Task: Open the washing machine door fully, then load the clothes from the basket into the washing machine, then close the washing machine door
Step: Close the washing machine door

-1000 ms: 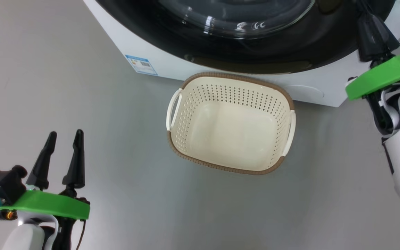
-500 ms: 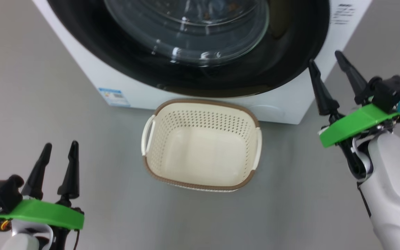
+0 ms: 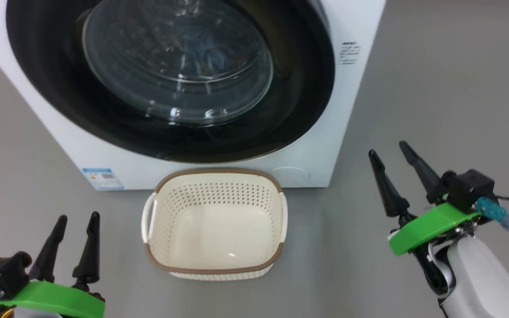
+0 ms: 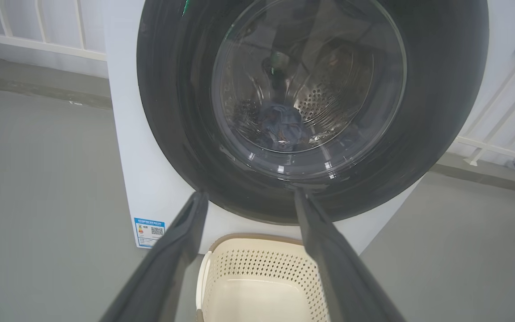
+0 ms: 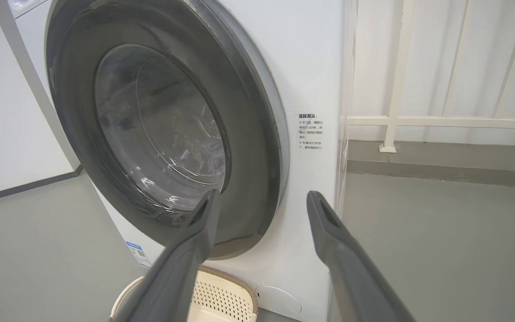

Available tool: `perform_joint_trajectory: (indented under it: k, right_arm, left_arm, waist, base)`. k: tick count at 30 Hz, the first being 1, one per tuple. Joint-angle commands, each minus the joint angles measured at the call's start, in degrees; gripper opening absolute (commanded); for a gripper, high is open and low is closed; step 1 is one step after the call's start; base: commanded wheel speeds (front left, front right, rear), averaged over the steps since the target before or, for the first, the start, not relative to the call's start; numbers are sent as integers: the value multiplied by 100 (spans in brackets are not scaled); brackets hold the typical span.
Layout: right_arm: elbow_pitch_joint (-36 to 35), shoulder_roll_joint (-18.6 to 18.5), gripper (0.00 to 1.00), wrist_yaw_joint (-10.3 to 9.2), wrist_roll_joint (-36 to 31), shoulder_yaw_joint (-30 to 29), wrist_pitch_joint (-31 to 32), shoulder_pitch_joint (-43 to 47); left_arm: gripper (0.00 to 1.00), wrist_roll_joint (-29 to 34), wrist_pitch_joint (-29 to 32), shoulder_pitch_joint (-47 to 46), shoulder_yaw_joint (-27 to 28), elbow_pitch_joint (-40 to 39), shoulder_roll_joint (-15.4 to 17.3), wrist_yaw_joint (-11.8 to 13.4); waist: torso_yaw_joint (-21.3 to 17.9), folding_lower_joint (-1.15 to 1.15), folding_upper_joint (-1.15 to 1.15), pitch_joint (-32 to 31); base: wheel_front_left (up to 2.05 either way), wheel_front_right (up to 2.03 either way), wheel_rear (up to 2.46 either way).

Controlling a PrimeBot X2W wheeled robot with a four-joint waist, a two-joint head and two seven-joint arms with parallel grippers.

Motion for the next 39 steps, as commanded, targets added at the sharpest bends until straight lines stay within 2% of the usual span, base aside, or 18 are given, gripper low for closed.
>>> perform_joint_trajectory:
  k: [1,9,17,39]
  right_arm:
    - [-194,60,100,-14,57,129,-26,101]
    - [-374,108,100,-14,18,-7,-26,685]
    - [-528,139,100,-14,-120,-224,-26,1048]
    - [-545,286,100,-14,-199,-283,-26,1148]
  left_arm:
    - [100,-6,-37,-86,253,-159,191,-14]
    - [100,65,-37,113,286,-195,101,-14]
    - [100,125,-37,232,324,-244,-4,-14]
    - [100,239,-37,247,403,-330,-54,-14]
  waist:
    - [-306,0,0,-287]
    - [-570,0,0,-519]
    - [-650,0,0,-613]
    - [-633,0,0,-564]
  base:
    - [0,0,0]
    - [0,0,0]
    - [0,0,0]
    - [0,0,0]
